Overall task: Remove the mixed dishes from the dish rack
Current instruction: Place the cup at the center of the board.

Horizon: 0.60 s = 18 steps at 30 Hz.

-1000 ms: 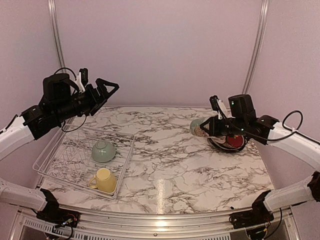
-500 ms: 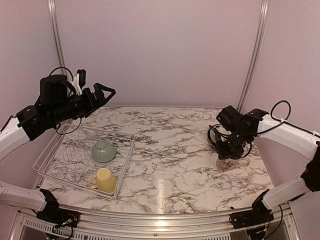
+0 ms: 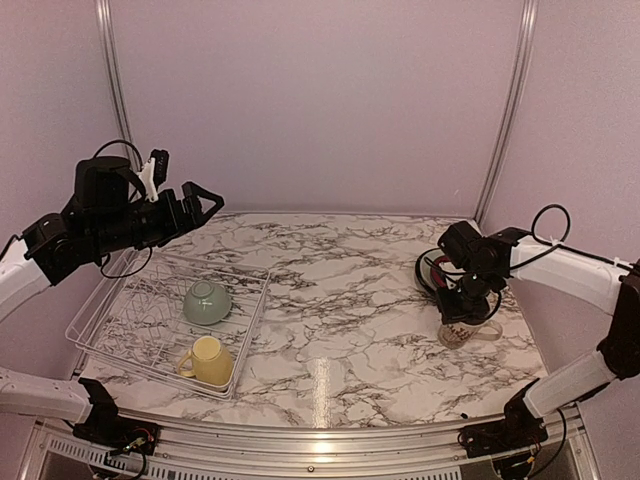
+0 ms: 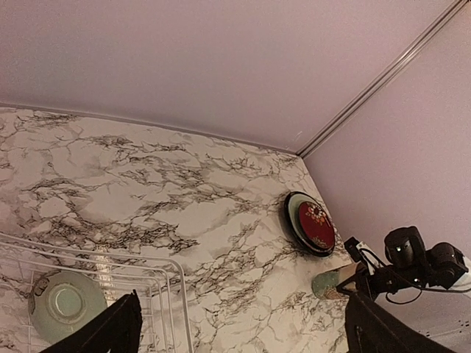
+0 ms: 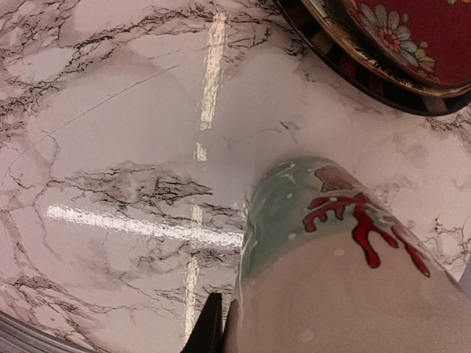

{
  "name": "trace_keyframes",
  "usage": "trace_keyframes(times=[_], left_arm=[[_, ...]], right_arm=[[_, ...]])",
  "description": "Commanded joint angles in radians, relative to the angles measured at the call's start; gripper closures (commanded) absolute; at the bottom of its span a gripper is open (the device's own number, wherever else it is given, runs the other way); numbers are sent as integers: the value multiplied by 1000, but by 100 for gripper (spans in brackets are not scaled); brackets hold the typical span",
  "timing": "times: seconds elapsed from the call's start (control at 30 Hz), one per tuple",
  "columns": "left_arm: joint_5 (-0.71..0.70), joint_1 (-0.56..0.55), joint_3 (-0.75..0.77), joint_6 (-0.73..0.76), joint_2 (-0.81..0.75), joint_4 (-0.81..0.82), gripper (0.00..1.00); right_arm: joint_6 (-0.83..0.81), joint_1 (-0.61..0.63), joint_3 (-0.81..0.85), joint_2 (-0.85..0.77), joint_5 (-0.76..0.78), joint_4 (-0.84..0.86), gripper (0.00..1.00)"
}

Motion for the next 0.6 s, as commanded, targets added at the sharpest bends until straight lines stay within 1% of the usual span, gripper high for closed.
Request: trace_keyframes(times=[0.0, 0.07, 0.27, 0.43, 0.57], left_arm=[[-16, -1, -10, 49, 3, -139, 1], [-23, -1, -9, 57, 9, -171, 1], [-31, -1, 5, 70, 16, -243, 1], [-34, -3, -9, 53, 12, -259, 1], [-19, -10, -29, 37, 12, -294, 1]], right_arm=[[2, -2, -3, -29, 37, 48, 90], [4, -3, -6, -36, 65, 40, 83], [4, -2, 34, -70, 114, -6, 57], [-9, -1, 109, -107, 108, -34, 43], [-62, 1, 189, -126, 126, -41, 35]])
